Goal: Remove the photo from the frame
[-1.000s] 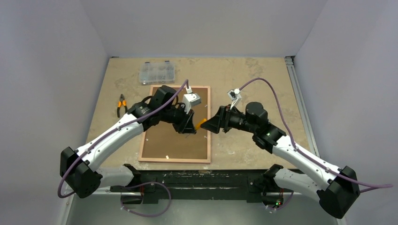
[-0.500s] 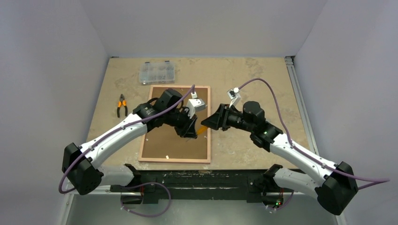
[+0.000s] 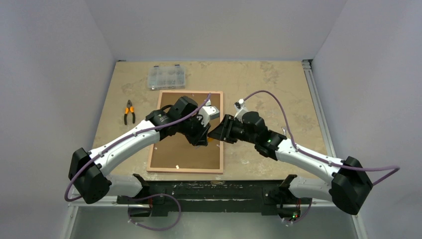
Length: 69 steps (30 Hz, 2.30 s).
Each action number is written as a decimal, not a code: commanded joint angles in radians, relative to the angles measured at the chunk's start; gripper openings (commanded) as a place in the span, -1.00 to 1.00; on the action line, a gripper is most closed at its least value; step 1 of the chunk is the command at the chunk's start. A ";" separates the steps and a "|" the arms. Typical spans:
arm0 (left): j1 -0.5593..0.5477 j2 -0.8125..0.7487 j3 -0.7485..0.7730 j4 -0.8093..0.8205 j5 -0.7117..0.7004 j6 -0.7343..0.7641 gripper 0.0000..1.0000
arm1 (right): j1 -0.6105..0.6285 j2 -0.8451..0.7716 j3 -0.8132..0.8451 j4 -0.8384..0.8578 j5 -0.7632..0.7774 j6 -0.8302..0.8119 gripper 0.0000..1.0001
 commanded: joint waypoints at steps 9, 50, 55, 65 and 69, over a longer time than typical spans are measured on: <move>-0.008 0.027 0.067 -0.024 -0.053 0.023 -1.00 | 0.052 0.061 -0.009 0.058 0.082 0.027 -0.69; 0.060 -0.559 -0.601 0.439 -0.236 -0.560 1.00 | 0.055 0.271 0.309 -0.412 0.437 -0.591 -1.00; 0.054 -0.512 -0.627 0.480 -0.178 -0.558 1.00 | 0.078 0.351 0.417 -0.545 0.496 -0.614 -1.00; 0.035 -0.290 -0.585 0.460 -0.046 -0.526 0.59 | 0.108 0.439 0.460 -0.606 0.442 -0.670 -1.00; 0.028 -0.264 -0.573 0.450 -0.070 -0.536 0.61 | 0.128 0.459 0.471 -0.654 0.407 -0.664 -1.00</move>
